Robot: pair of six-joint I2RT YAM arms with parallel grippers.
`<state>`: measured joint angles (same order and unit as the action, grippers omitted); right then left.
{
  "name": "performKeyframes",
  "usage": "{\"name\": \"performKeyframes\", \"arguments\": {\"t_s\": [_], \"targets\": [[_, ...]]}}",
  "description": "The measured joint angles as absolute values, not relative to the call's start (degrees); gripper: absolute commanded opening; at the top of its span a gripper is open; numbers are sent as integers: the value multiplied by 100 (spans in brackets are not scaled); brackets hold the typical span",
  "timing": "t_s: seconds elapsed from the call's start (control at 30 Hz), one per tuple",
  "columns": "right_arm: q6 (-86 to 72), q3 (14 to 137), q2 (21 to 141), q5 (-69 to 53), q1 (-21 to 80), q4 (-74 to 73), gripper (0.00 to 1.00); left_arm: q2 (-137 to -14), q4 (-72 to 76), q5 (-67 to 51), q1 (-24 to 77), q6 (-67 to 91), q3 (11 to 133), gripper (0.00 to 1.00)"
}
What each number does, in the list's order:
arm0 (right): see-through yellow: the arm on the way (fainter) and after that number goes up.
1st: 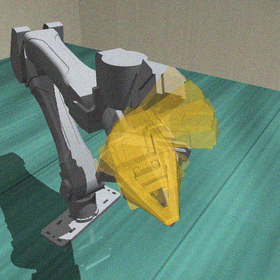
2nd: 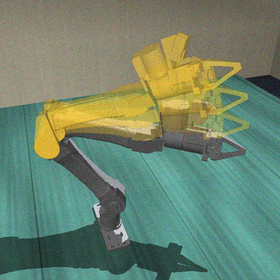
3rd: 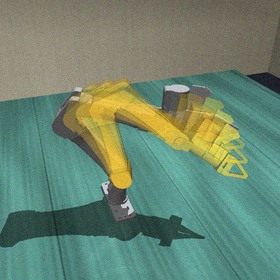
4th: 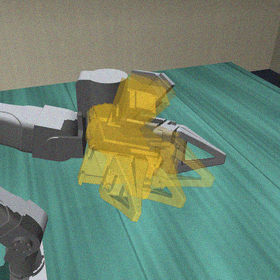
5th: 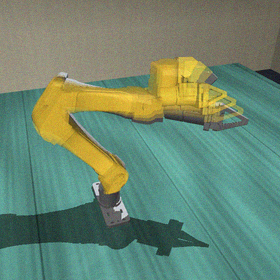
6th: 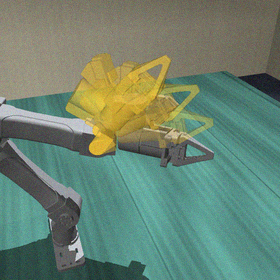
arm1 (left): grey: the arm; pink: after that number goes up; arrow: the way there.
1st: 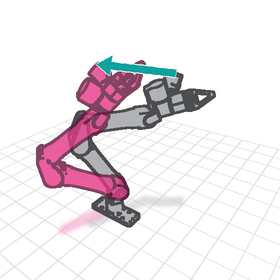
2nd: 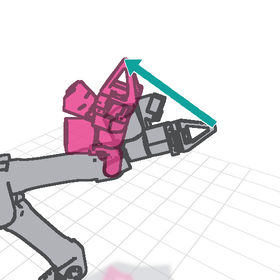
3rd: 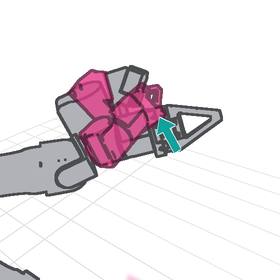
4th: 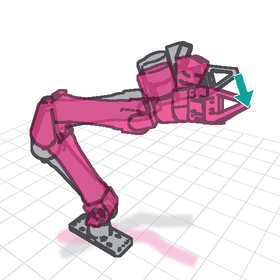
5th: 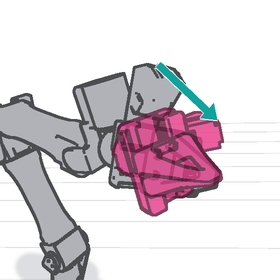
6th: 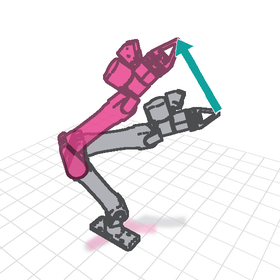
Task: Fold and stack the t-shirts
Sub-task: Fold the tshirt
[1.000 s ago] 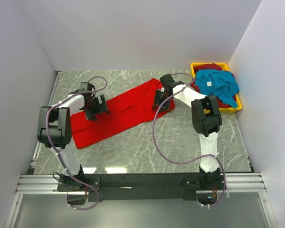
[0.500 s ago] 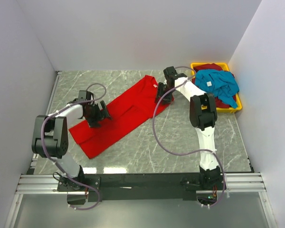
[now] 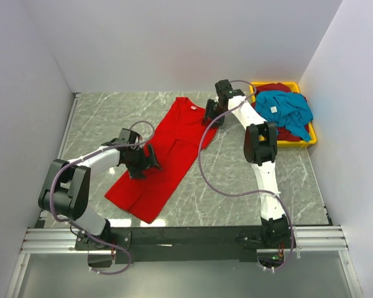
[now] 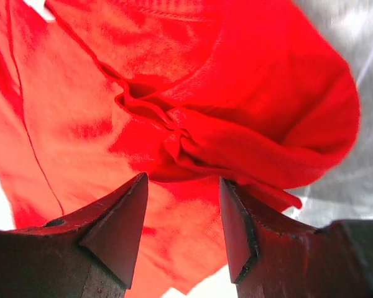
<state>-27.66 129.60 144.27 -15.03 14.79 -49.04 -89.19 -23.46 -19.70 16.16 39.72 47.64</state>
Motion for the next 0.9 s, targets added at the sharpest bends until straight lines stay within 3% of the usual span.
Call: {"name": "performKeyframes", "arguments": {"t_s": [0.4, 0.9], "targets": [[-3256, 13426, 14746, -1754, 1387, -4633, 60, -9019, -2248, -2204, 2532, 4440, 4744, 93], [-3555, 13548, 14875, -1903, 1232, -4213, 61, -10269, -2598, -2545, 3594, 4530, 6132, 93]]}}
